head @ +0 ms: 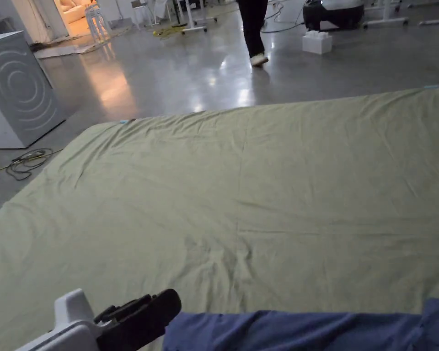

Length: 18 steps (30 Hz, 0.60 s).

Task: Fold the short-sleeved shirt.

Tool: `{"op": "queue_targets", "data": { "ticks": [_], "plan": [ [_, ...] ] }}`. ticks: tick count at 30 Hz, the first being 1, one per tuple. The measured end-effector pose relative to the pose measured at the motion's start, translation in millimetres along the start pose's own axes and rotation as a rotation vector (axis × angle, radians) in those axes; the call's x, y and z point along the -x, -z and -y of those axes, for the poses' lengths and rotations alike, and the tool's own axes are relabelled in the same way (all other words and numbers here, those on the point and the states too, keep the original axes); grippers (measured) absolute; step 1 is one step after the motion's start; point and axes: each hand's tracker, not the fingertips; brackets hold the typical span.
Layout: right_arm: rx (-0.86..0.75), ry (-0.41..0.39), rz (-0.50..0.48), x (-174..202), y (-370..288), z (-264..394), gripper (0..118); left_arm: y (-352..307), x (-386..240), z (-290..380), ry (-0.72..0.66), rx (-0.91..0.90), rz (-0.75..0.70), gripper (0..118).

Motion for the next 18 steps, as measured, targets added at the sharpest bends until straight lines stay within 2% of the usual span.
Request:
{"op": "queue_targets", "data": {
  "ticks": [1,2,4,9,15,16,17,18],
  "plan": [
    [0.01,0.0,0.005,-1,1,3,0,9,18,3,-0.061,0.041,-0.008,106],
    [0.026,0.001,0.009,-1,2,5,0,16,37,6,-0.121,0.055,-0.015,107],
    [0.056,0.005,0.017,-4,3,10,0,30,64,11,-0.215,0.124,-0.025,107],
    [0.111,0.03,0.031,-11,6,19,0,59,108,26,-0.257,0.273,-0.061,107],
    [0.159,0.069,0.029,-12,15,24,0,103,107,30,-0.296,0.332,-0.016,104],
    [0.159,0.07,0.03,-11,15,24,0,106,106,28,-0.316,0.33,-0.01,96],
    [0.16,0.073,0.03,-11,15,24,0,108,106,25,-0.359,0.318,0.001,68],
    [0.16,0.077,0.026,-11,15,24,0,110,108,23,-0.396,0.314,0.031,33]
  ]
}}
